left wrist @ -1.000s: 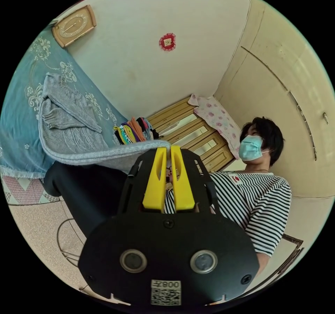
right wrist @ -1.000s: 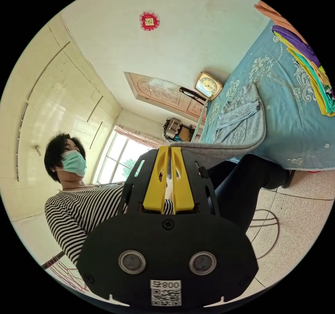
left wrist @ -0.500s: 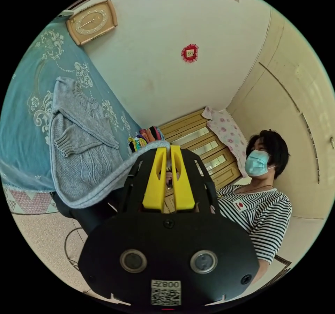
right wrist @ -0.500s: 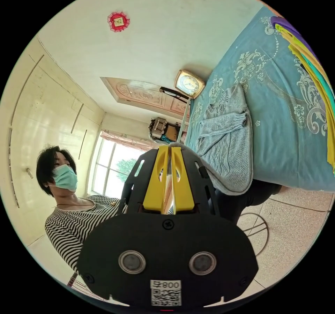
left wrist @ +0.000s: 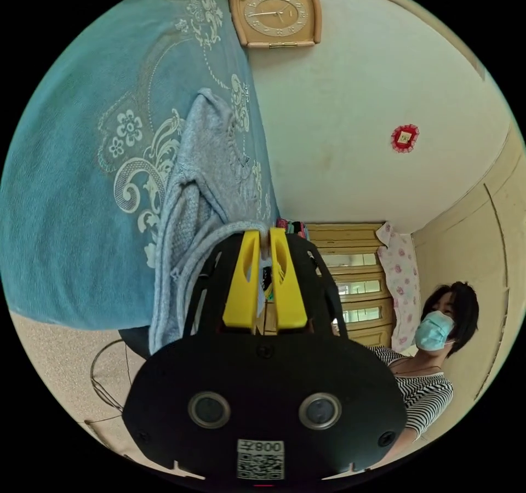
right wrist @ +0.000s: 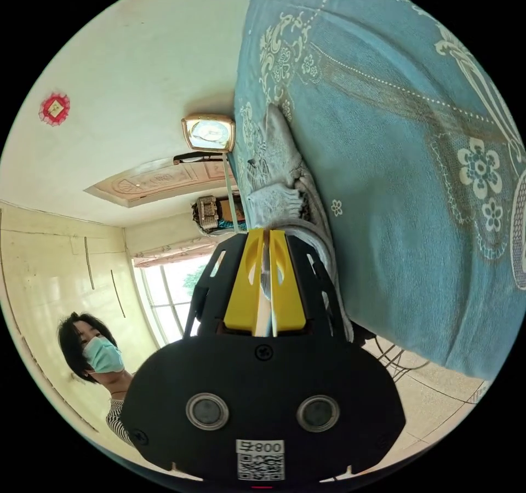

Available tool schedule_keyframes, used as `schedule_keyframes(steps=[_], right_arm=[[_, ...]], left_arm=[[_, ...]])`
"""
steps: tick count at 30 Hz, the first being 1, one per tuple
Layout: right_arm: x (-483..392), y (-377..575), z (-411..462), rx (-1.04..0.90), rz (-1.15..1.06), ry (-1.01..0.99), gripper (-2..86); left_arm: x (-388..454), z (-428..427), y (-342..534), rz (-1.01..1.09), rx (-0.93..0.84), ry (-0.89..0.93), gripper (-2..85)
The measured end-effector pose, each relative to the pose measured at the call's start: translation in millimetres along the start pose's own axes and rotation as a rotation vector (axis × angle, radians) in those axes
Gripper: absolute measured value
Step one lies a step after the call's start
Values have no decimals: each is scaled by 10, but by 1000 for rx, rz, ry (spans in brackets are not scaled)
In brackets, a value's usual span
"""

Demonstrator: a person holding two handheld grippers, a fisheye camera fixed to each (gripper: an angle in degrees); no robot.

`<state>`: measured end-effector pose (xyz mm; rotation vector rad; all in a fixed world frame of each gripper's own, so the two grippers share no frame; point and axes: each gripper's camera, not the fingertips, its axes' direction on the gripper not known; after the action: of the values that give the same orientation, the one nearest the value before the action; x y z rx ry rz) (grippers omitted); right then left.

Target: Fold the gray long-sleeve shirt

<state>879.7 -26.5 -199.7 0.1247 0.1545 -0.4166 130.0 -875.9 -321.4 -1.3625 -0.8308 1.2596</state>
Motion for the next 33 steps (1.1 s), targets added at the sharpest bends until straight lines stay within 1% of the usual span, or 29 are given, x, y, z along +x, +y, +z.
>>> schedule_keyframes(steps=[2, 6, 9, 10, 12, 14, 18, 20, 25, 29, 33], right_arm=[[-5, -121, -2, 31, 23, -25, 28], [-84, -177, -98, 65, 14, 0, 44], [-163, -69, -170, 58, -1, 19, 64], [-220, 27, -187, 48, -19, 57, 68], [-295, 210, -208, 35, -41, 119, 74], [-347, 492, -240, 35, -50, 184, 78], [-405, 815, -254, 40, -57, 218, 85], [-493, 914, -236, 39, -79, 216, 88], [-697, 880, -135, -9, -121, 282, 85], [-820, 844, -70, -59, -125, 343, 57], [-989, 911, -165, -73, -145, 353, 34]], left_arm=[[-42, -8, -123, -12, 18, -8, 64], [-67, -115, -220, -17, 46, -43, 78], [-77, -255, -183, -17, 78, -38, 86], [-77, -308, -132, -20, 79, -46, 89], [-79, -381, -29, -18, 58, -84, 92], [-123, -450, 130, -44, 20, -162, 96], [-217, -481, 274, -85, -19, -176, 99], [-214, -464, 285, -72, -29, -133, 96], [-128, -401, 213, -34, -82, -122, 63], [-14, -399, 158, -7, -111, -127, 39], [140, -455, 159, 40, -122, -123, 33]])
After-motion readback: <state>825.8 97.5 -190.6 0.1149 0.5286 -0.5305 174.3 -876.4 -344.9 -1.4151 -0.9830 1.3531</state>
